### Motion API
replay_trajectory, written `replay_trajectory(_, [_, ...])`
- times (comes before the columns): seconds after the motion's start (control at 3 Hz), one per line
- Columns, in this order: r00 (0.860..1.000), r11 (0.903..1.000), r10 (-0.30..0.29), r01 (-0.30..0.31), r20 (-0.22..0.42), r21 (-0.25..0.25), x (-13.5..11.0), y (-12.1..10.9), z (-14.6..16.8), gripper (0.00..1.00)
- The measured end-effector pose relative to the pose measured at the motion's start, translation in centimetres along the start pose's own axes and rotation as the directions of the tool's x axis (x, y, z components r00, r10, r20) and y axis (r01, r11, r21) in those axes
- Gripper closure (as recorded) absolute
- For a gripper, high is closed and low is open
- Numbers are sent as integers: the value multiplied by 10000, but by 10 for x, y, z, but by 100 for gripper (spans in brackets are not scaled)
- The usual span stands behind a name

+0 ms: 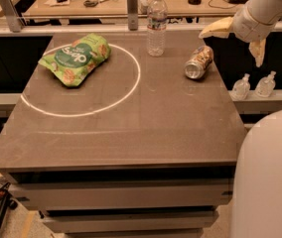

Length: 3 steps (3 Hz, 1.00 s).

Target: Place orange can upright

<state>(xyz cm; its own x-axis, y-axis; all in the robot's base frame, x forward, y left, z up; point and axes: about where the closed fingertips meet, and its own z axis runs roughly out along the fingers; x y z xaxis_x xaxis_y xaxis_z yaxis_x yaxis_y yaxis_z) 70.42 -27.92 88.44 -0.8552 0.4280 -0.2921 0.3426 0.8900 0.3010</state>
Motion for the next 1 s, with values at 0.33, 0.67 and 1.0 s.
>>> replay_trajectory(0.33, [9998, 9982, 46, -56, -172, -597, -3, 15, 17, 0])
replay_trajectory(0.67, [9995, 9972, 178, -197, -265, -719, -6, 24, 29, 0])
replay_trajectory(1.0, [9982, 9966, 328, -364, -497, -745, -5, 33, 39, 0])
